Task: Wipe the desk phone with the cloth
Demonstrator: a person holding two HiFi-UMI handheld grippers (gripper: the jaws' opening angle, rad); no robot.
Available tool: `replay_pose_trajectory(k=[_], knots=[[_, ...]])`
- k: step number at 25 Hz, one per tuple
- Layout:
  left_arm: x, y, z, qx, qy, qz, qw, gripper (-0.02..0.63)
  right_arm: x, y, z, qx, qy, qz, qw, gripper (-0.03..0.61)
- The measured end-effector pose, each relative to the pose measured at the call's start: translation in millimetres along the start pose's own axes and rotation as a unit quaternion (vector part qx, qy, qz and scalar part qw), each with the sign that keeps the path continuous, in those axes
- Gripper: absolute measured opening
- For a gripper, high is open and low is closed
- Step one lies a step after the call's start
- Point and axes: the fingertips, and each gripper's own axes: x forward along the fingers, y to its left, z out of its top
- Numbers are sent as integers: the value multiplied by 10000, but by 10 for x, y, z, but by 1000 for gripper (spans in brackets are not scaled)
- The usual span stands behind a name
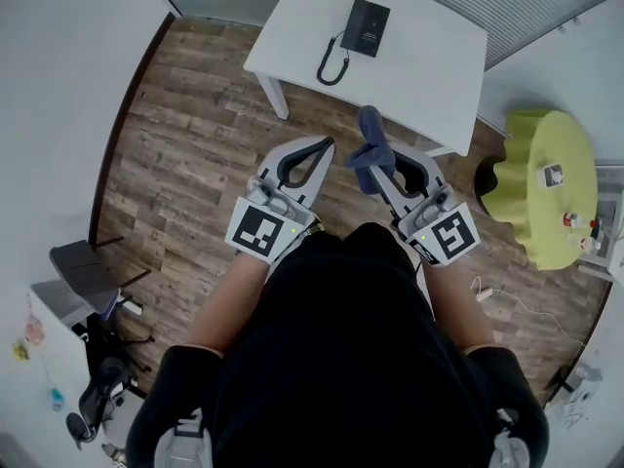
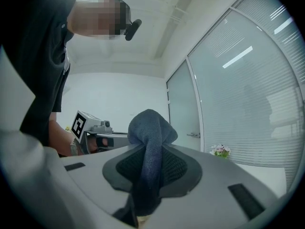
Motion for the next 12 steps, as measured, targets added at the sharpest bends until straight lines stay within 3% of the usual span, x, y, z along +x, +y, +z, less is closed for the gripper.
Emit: replay_pose_trajectory(k=[7,12], knots=[[222,232,8,120,-38,-158,9998,11,241,-303,2,94,-34,-108,9999,103],[529,467,-43,-29,4,-157,9999,11,443,-674,-64,110,-26,-84,9999,103]])
